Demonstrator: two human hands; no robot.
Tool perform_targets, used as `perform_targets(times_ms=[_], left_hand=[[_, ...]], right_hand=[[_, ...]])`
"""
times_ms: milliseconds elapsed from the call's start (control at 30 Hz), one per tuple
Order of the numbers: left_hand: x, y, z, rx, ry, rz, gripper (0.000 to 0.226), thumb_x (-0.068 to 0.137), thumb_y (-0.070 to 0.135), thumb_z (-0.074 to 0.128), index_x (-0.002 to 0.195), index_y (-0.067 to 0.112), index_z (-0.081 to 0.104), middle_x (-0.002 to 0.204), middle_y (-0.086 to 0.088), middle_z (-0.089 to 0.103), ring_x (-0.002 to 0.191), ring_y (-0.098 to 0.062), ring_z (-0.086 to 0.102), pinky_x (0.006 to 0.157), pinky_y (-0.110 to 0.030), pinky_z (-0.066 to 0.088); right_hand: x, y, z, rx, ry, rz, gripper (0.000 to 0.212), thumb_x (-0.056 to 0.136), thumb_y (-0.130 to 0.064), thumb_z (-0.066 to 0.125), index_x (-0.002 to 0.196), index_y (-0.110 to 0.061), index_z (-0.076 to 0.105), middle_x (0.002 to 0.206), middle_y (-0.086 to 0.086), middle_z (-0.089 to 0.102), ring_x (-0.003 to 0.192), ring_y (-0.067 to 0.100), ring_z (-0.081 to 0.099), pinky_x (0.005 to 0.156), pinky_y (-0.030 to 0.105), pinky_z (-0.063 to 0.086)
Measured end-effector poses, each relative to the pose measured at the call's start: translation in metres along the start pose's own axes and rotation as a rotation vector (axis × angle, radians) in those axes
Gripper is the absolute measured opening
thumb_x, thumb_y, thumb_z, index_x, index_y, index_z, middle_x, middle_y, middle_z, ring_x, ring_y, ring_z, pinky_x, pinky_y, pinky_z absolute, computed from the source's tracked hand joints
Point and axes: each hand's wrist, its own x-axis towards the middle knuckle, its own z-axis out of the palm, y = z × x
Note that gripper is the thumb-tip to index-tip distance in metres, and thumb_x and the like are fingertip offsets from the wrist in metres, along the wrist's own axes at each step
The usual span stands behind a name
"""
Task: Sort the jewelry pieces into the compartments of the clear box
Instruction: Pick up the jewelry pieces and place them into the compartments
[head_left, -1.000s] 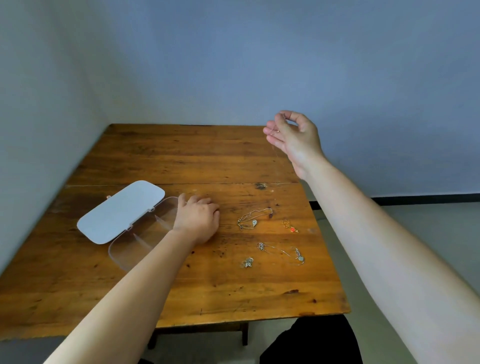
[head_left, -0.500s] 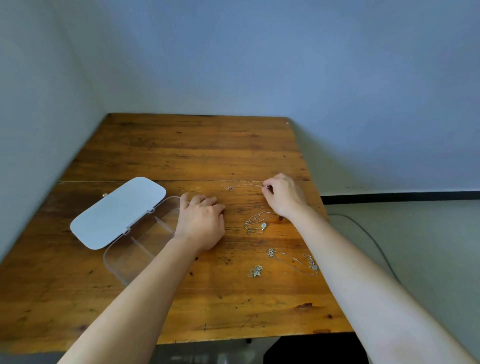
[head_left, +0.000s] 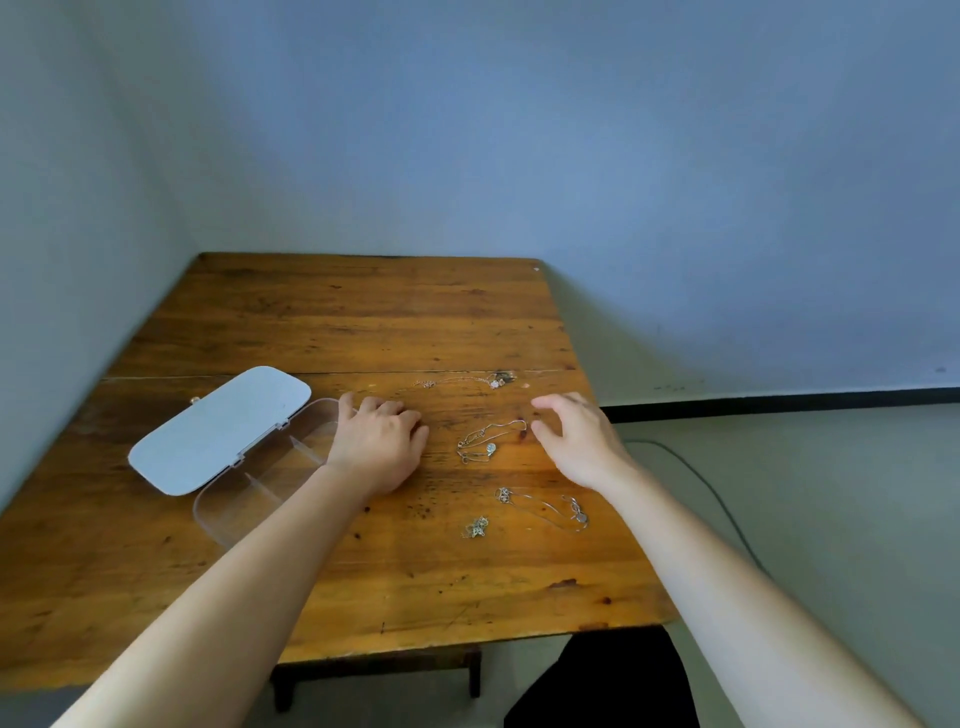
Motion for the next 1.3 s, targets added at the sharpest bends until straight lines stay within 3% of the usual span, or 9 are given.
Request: perform_targets(times_ms=[167,333,500,633,700,833,1000,1200,1300], left_hand=[[-0.016,0.015,-0.016,0.177,0.144,0.180,0.053,0.101,0.050,0.026,0.132,0.022,0.059,0.148,-0.009,0.050,0.143,-0.029,0.033,0.117,-0.059,0.009],[-0.062,0.046,-0.011,-0.068,0.284,0.288,0.046,0.101,0.044,0.037,0.124,0.015,0.065,0.138,-0.011,0.058,0.130,-0.031,0.048,0.107,-0.048,0.033],[-0.107,0.072,0.016,-0.249,0.149,0.178,0.062,0.096,0.061,0.034,0.134,0.019,0.060,0.124,-0.001,0.058,0.113,-0.023,0.050,0.096,-0.039,0.044],[-0.117,0.075,0.027,-0.237,0.199,0.156,0.053,0.094,0.057,0.049,0.128,0.020,0.066,0.114,0.000,0.059,0.106,-0.022,0.052,0.091,-0.037,0.049],[-0.119,0.074,0.028,-0.287,0.254,0.154,0.041,0.093,0.048,0.059,0.118,0.019,0.073,0.105,0.000,0.060,0.097,-0.020,0.054,0.084,-0.035,0.052],[-0.120,0.074,0.030,-0.375,0.322,0.156,0.022,0.091,0.033,0.067,0.101,0.018,0.079,0.089,0.002,0.060,0.085,-0.017,0.055,0.072,-0.030,0.052],[-0.120,0.076,0.030,-0.434,0.305,0.119,0.016,0.094,0.024,0.064,0.101,0.013,0.074,0.092,0.000,0.061,0.088,-0.019,0.056,0.076,-0.033,0.053],[-0.111,0.064,0.026,-0.697,0.313,-0.130,0.011,0.094,0.020,0.065,0.096,0.011,0.072,0.090,0.004,0.058,0.084,-0.018,0.059,0.072,-0.026,0.043],[-0.109,0.064,0.024,-0.740,0.282,-0.174,0.013,0.095,0.023,0.063,0.098,0.014,0.071,0.092,0.004,0.059,0.082,-0.014,0.057,0.071,-0.026,0.041]], right_hand=[[-0.053,0.019,0.001,0.047,0.062,0.036,0.033,0.102,-0.030,0.055,0.134,-0.023,0.059,0.139,-0.003,0.050,0.116,0.014,0.053,0.089,0.022,0.039],[-0.091,0.033,0.009,0.010,0.154,0.137,0.033,0.101,-0.041,0.054,0.127,-0.024,0.064,0.124,-0.002,0.054,0.113,0.019,0.059,0.079,0.030,0.048],[-0.122,0.036,0.028,-0.013,0.182,0.154,0.062,0.091,-0.058,0.062,0.137,-0.015,0.061,0.121,0.003,0.053,0.110,0.023,0.057,0.085,0.034,0.049],[-0.135,0.031,0.038,0.091,0.350,0.035,0.031,0.088,-0.031,0.078,0.112,-0.011,0.078,0.094,0.003,0.061,0.079,0.020,0.060,0.070,0.025,0.046],[-0.137,0.026,0.039,0.122,0.382,0.030,0.017,0.087,-0.023,0.079,0.100,-0.011,0.082,0.090,0.004,0.065,0.075,0.020,0.061,0.069,0.026,0.046],[-0.137,0.022,0.042,0.051,0.374,0.001,0.012,0.091,-0.019,0.075,0.092,-0.007,0.077,0.090,0.009,0.067,0.079,0.028,0.063,0.077,0.035,0.046],[-0.135,0.023,0.045,-0.008,0.355,0.032,0.019,0.099,-0.023,0.062,0.098,-0.006,0.071,0.098,0.010,0.063,0.085,0.029,0.059,0.080,0.040,0.044],[-0.137,0.029,0.041,0.346,0.394,0.147,0.022,0.105,-0.024,0.048,0.110,-0.007,0.062,0.104,0.001,0.057,0.097,0.021,0.058,0.070,0.010,0.036],[-0.131,0.026,0.034,0.569,0.350,0.261,0.032,0.107,-0.034,0.041,0.125,-0.014,0.058,0.120,-0.003,0.062,0.111,0.012,0.056,0.088,0.020,0.041]])
